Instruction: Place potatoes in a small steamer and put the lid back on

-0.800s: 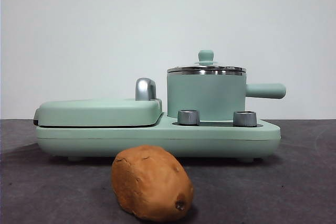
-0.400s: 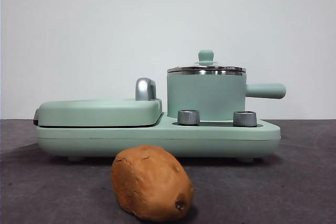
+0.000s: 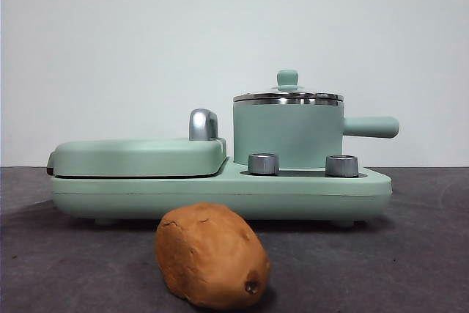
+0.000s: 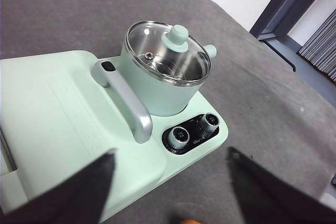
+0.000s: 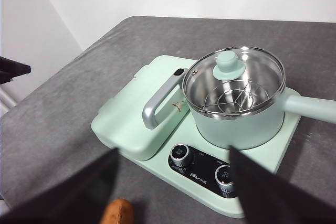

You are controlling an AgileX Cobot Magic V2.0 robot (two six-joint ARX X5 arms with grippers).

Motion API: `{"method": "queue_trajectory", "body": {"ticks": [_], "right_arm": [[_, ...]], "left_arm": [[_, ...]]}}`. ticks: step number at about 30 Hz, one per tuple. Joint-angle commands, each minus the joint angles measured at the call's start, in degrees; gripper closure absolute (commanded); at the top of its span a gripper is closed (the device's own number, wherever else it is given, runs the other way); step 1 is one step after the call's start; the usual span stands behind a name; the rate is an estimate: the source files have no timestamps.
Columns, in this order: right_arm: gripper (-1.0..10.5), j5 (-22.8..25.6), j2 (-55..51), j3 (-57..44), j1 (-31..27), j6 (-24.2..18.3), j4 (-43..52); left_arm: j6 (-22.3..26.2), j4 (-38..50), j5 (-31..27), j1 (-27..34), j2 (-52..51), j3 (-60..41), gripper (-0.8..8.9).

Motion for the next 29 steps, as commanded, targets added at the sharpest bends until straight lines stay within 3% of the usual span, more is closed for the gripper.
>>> {"method": "queue_trajectory", "body": {"ticks": [1,22,29], "right_arm": [[4.9,-0.04,0.24,0.87,0.24,0.17,0.33],[4.8,-0.07,0.20,0.87,0.24,0.39,-0.92],[4.8,-0.22,0.11,0.87,0.24,2.51,-2.49]], "left_arm": [[0.57,0.72,-0.13,-0.20,0.37,1.16,3.98],[-1.81,-0.55,-0.09,-1.77,0.57,1.20,4.08],[-1.79,-1.09,-0.11,-3.69,6.69,4.26,4.05]]}}
